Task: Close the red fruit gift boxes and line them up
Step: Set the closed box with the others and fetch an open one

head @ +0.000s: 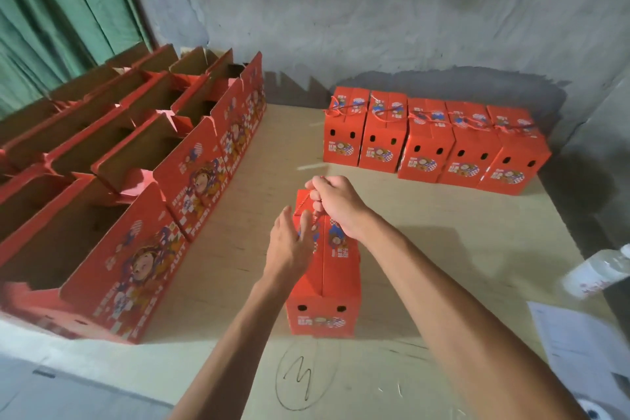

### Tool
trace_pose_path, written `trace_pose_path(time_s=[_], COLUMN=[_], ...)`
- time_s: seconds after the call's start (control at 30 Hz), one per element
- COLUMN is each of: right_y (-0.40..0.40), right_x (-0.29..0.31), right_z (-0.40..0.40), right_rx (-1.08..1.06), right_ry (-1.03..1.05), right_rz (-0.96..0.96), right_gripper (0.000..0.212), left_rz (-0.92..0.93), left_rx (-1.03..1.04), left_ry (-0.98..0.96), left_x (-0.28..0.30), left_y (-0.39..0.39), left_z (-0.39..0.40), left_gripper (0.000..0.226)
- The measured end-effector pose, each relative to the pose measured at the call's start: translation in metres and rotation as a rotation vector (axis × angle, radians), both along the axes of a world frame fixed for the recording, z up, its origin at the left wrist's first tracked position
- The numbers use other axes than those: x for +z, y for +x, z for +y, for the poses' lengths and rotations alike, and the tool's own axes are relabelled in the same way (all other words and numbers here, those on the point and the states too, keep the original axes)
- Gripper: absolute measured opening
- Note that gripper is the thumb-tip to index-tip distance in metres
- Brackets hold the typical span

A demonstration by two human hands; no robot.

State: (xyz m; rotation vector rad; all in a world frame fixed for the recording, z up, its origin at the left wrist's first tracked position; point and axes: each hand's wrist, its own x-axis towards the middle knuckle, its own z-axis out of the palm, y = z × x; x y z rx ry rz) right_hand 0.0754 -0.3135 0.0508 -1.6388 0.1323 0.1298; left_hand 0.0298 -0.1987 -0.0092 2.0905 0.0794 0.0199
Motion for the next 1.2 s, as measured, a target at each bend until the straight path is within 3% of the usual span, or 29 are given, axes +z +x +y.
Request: trace_pose_path(time_s=[0.13, 0.27, 0.4, 0.57, 0.97, 1.2], right_y=[0.037, 0.087, 0.15, 0.235, 0.433, 0.512], right_x=[0.017, 0.038, 0.062, 0.078, 0.054, 0.043], right_z=[0.013, 0.025, 0.038, 0.044, 0.031, 0.023], right_rx=[-0.007, -0.012, -0.016, 0.004, 0.027, -0.012], right_ry=[-0.01, -0.057, -0.047, -0.041, -0.056, -0.079], right_rz=[-0.049, -0.116, -0.169, -0.185, -0.136, -0.19], right_gripper=[0.025, 0.026, 0.025, 0.022, 0.023, 0.027], left_rz=[-0.092, -0.06, -0.095, -0.18, -0.174, -0.213], left_rx=[-0.008, 0.083, 0.107, 0.131, 0.184, 0.119], left_ry=[0.307, 0.431, 0.449, 0.532, 0.602, 0.62], left_x=[0.003, 0.014, 0.023, 0.017, -0.01, -0.032], left_y=[0.018, 0.052, 0.1, 0.175, 0.384, 0.476], left_z=[0.0, -0.002, 0.0, 0.006, -0.014, -0.006], left_gripper=[0.072, 0.086, 0.098, 0.095, 0.085, 0.091])
